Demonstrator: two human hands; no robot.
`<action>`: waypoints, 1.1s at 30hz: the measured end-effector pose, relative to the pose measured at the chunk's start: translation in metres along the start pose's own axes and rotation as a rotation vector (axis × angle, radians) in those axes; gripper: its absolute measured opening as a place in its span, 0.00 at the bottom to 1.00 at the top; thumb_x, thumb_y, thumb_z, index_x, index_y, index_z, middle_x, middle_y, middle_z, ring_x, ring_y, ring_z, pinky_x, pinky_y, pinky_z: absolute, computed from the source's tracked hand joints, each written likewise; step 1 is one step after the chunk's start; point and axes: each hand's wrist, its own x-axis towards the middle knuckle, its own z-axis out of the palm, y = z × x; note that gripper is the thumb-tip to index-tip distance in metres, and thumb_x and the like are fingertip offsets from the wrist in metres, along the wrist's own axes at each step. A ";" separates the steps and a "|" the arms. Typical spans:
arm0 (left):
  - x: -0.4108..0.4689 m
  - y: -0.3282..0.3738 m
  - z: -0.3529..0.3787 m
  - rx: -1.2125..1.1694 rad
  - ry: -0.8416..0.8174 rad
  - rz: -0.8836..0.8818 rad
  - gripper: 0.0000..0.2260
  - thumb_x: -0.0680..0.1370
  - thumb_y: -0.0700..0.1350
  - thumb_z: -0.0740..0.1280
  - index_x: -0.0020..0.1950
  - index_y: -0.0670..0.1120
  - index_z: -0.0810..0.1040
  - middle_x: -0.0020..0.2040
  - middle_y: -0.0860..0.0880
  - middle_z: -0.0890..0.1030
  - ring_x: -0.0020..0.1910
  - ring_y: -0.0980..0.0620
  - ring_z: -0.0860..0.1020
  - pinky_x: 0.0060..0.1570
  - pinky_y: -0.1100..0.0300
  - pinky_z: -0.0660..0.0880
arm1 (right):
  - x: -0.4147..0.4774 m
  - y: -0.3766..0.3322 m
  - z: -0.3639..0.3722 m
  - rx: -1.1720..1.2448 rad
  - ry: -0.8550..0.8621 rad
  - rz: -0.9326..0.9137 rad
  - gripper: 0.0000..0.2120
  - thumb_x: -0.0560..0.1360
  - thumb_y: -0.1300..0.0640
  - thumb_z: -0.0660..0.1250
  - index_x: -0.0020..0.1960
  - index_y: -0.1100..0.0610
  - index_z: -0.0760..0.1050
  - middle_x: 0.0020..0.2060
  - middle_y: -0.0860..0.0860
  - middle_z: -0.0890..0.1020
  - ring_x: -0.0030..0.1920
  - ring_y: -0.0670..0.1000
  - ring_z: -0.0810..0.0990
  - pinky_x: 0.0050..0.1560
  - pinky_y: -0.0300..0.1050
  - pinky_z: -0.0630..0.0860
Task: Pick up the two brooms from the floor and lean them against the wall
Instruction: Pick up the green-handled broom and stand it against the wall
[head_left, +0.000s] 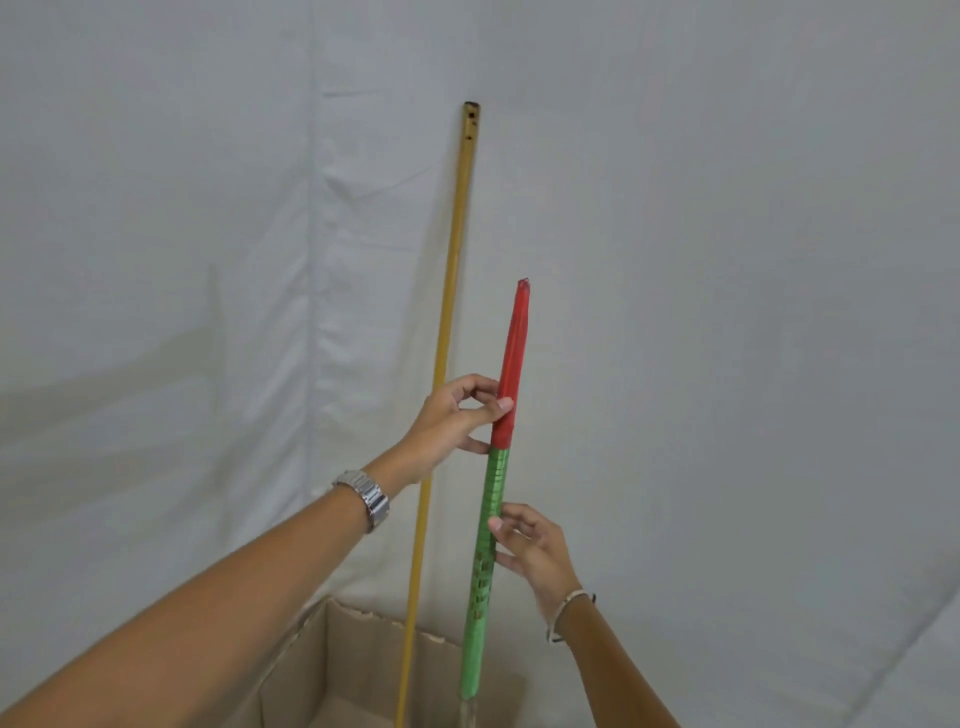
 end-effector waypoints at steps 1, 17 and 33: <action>0.003 0.002 -0.014 0.005 -0.006 -0.005 0.04 0.74 0.41 0.69 0.47 0.48 0.78 0.41 0.52 0.76 0.39 0.58 0.83 0.33 0.58 0.82 | 0.009 0.000 0.014 0.008 0.004 -0.001 0.04 0.72 0.65 0.68 0.46 0.58 0.78 0.37 0.51 0.80 0.39 0.47 0.82 0.43 0.42 0.82; 0.061 -0.063 -0.227 0.033 -0.001 -0.065 0.06 0.76 0.42 0.67 0.52 0.47 0.78 0.47 0.48 0.77 0.48 0.52 0.82 0.42 0.55 0.83 | 0.153 0.063 0.196 0.059 0.019 0.058 0.06 0.69 0.67 0.70 0.41 0.56 0.78 0.29 0.45 0.83 0.34 0.46 0.83 0.39 0.42 0.82; 0.115 -0.276 -0.316 -0.056 0.026 -0.276 0.09 0.77 0.40 0.65 0.55 0.46 0.79 0.52 0.43 0.79 0.52 0.49 0.81 0.54 0.49 0.79 | 0.307 0.248 0.227 -0.040 0.060 0.167 0.07 0.66 0.69 0.72 0.39 0.60 0.77 0.34 0.54 0.81 0.33 0.51 0.81 0.38 0.42 0.81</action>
